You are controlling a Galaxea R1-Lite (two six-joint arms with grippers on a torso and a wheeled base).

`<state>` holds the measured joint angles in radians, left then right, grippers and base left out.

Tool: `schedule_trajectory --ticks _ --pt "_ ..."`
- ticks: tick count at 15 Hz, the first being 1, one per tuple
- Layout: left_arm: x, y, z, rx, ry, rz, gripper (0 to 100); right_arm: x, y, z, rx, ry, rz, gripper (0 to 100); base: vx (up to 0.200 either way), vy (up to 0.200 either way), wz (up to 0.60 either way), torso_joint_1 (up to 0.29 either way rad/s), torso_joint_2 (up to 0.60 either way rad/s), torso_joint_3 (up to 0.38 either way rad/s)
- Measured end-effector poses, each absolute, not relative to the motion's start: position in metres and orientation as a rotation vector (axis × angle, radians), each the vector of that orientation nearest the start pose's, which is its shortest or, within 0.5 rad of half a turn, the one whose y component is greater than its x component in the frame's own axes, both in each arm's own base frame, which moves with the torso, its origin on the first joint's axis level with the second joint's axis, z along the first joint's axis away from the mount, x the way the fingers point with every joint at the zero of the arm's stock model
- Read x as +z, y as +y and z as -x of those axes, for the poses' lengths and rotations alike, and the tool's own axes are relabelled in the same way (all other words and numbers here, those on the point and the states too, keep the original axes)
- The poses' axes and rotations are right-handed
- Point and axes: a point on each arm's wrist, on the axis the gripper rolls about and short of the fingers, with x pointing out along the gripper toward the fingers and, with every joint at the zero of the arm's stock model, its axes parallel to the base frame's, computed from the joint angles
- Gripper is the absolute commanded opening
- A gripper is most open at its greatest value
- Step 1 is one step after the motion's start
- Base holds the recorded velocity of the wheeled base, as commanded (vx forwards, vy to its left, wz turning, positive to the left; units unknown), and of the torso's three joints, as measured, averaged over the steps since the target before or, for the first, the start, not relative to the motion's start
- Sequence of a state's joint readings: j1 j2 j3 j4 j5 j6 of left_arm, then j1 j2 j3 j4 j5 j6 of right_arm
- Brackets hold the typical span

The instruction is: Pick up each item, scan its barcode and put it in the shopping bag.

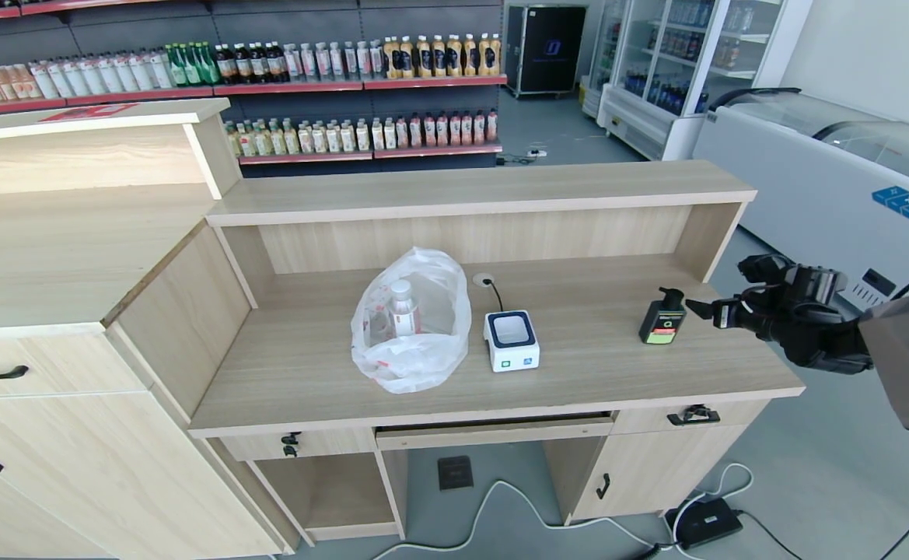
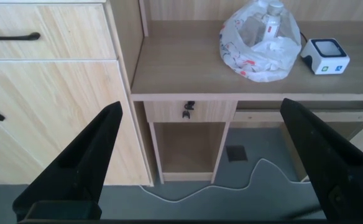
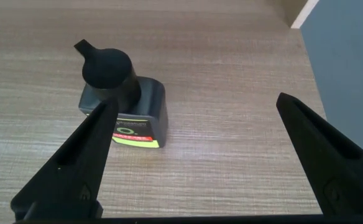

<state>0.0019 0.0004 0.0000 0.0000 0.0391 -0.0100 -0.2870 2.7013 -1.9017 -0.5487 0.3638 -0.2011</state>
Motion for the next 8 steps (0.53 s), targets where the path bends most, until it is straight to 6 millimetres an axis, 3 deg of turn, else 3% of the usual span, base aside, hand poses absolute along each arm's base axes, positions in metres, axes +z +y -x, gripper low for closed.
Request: schedule_trajectory --ticks 8 --pt "0.075 0.001 0.023 0.042 0.000 0.010 100 0.009 -0.113 -0.540 0.166 0.225 0.121 100 0.000 0.000 0.00 0.000 0.00 0.000"
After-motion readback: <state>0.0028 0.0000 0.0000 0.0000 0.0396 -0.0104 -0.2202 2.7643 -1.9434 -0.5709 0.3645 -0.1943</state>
